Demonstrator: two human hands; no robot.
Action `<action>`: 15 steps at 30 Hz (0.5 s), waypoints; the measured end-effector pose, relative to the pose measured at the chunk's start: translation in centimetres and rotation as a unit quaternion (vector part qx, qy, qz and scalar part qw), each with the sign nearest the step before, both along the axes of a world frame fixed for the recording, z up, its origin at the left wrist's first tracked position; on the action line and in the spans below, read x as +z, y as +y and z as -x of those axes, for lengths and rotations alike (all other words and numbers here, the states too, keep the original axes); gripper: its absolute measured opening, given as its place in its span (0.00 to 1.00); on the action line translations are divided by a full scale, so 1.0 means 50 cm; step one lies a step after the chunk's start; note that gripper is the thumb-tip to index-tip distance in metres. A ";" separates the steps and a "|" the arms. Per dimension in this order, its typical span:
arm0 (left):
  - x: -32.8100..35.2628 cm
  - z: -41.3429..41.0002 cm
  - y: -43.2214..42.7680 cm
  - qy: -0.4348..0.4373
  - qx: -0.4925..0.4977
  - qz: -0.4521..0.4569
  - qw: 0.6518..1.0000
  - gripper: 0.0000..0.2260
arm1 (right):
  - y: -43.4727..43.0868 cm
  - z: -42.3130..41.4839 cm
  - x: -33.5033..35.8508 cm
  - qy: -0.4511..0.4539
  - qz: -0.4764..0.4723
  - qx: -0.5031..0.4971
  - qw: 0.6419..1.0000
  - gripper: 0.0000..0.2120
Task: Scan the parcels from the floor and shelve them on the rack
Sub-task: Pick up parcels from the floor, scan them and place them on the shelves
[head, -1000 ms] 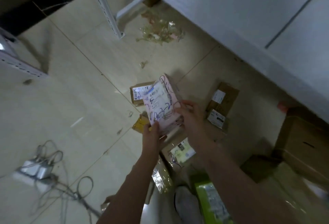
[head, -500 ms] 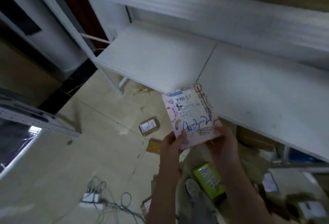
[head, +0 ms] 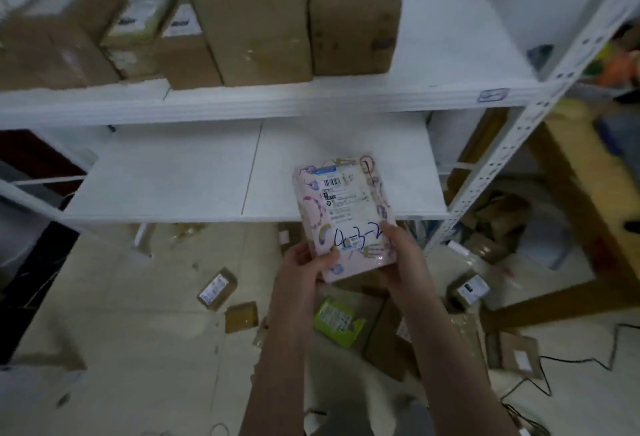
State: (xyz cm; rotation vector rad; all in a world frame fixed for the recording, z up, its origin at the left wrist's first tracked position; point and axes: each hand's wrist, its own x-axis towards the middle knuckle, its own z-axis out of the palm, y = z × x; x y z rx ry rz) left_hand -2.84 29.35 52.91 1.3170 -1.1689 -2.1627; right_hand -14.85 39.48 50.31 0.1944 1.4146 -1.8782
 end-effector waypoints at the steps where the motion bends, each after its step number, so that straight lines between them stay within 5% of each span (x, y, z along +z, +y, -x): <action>1: 0.005 0.021 0.018 -0.007 -0.012 0.002 1.000 0.17 | 0.027 0.020 0.012 0.005 0.003 -0.016 1.000 0.27; 7: 0.056 0.175 0.175 -0.024 -0.107 0.025 0.994 0.25 | 0.209 0.154 0.059 0.030 0.027 -0.059 0.997 0.22; 12: 0.083 0.335 0.353 -0.030 -0.131 0.038 0.990 0.19 | 0.391 0.300 0.081 0.055 0.002 -0.094 0.994 0.09; 15: 0.087 0.422 0.467 -0.026 -0.140 0.023 0.989 0.17 | 0.502 0.388 0.082 0.077 -0.030 -0.113 0.990 0.11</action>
